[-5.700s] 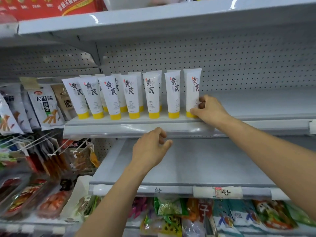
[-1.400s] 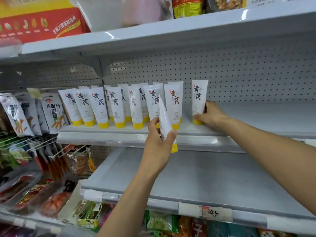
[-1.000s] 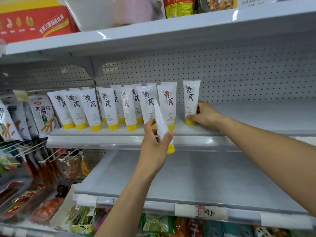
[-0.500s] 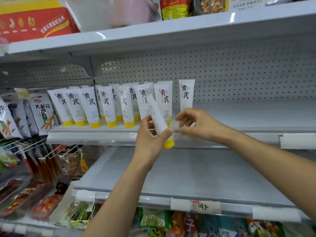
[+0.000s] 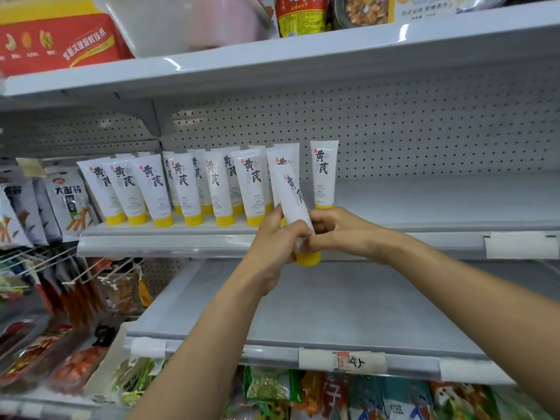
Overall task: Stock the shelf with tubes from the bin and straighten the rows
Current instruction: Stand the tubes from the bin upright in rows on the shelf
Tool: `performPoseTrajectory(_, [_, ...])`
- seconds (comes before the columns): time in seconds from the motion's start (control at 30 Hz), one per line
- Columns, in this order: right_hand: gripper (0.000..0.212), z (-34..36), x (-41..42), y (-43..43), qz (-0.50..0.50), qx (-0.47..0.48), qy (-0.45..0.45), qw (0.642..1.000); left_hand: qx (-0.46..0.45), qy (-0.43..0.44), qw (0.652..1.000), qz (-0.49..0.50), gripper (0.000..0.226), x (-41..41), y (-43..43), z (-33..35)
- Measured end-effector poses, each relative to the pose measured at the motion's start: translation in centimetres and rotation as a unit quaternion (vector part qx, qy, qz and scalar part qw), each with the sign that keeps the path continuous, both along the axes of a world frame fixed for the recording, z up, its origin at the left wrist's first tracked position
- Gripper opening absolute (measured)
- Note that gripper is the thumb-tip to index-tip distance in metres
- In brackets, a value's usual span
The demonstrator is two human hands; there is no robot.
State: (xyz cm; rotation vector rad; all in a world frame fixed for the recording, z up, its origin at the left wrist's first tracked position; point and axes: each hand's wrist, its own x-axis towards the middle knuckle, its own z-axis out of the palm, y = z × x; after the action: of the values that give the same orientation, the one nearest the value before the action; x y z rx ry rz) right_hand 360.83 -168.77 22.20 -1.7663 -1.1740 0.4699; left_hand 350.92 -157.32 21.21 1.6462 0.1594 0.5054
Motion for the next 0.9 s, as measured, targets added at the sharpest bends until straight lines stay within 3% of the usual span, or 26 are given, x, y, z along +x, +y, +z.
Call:
performPoseTrajectory(0.13, [0.031, 0.8, 0.3, 0.0, -0.036, 0.015, -0.005, 0.999, 0.029, -0.003, 1.0, -0.006, 0.035, -0.6, 0.6, 0.2])
performPoseTrajectory(0.23, [0.03, 1.6, 1.2, 0.4, -0.116, 0.066, -0.012, 0.991, 0.139, -0.001, 0.988, 0.062, 0.037, -0.9, 1.9, -0.7])
performPoseTrajectory(0.33, [0.036, 2.1, 2.6, 1.0, -0.213, 0.086, -0.046, 0.972, 0.301, 0.028, 0.943, 0.137, 0.037, -1.1, 3.1, -2.1])
performPoseTrajectory(0.43, [0.038, 1.8, 3.7, 1.9, -0.263, 0.064, -0.066, 0.96, 0.39, 0.063, 0.903, 0.168, 0.035, -1.1, 3.7, -2.9])
performPoseTrajectory(0.63, [0.039, 0.5, 4.2, 3.3, -0.305, 0.019, -0.096, 0.947, 0.433, 0.096, 0.881, 0.164, 0.033, -0.9, 4.6, -3.6])
performPoseTrajectory(0.9, [0.037, 0.6, 3.9, 3.8, -0.307, -0.007, -0.1, 0.946, 0.44, 0.102, 0.881, 0.142, 0.033, -0.6, 6.1, -4.1])
